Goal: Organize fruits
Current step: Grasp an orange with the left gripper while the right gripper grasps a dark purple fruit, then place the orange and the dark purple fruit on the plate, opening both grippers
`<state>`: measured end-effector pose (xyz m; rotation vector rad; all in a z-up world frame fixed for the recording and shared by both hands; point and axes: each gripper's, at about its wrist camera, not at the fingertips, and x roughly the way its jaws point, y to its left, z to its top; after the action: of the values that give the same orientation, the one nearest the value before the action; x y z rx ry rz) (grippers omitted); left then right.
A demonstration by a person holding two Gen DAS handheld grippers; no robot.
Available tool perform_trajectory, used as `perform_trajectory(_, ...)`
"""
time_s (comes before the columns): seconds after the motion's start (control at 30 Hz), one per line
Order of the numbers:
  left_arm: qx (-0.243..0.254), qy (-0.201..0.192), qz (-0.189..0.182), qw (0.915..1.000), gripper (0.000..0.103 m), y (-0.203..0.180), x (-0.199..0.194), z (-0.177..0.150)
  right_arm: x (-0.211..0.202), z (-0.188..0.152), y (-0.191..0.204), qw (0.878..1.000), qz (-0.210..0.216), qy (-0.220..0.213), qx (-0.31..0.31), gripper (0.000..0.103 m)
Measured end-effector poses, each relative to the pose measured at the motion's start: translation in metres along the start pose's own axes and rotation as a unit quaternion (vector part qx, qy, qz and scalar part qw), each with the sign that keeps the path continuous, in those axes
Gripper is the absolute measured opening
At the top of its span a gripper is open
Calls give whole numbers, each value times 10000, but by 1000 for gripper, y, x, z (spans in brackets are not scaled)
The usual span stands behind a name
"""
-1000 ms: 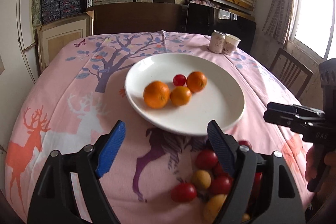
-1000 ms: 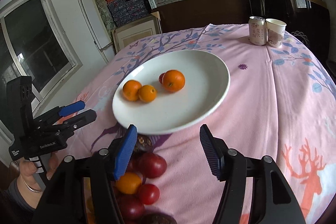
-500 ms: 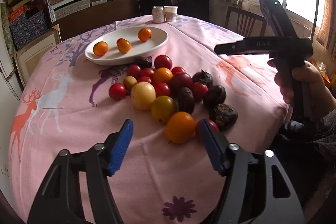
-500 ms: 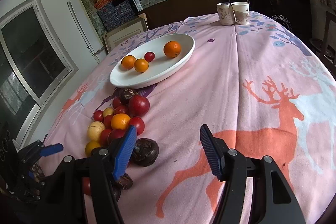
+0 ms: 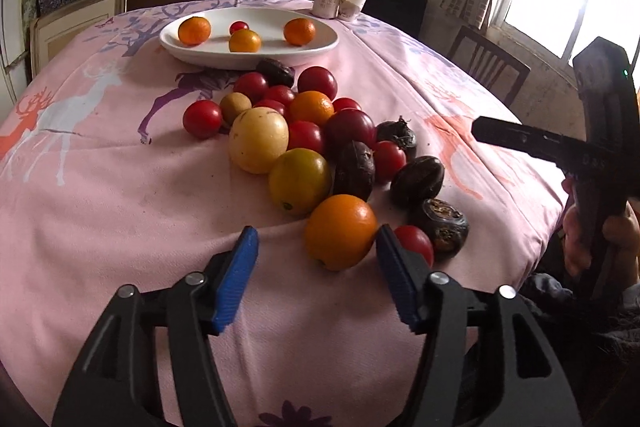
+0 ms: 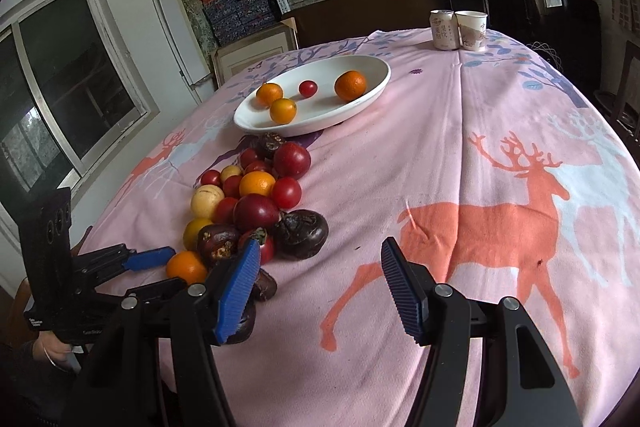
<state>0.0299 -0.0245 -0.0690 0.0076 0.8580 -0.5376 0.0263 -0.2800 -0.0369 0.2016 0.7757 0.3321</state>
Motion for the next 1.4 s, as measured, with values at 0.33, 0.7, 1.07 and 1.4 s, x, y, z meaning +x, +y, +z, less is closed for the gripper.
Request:
perform_trajectory(0.33,156,-379,20,9992,35,-5,-23,4,4,-31,45,9929,487,503,-966,63)
perform_trajectory(0.7,-65,-388,204,9990,35,13,-38,3,29,-41,71,9865,407,766,-1391,58)
perform_trajectory(1.07,-43,-585,233,9980,35,15,-44,9,10,-23,46,9908,971,582,-744,46)
perform_trajectory(1.4,-29,-729,358,9967,35,28,-34,64,-1,53,28,9962,659,-154,-545,46)
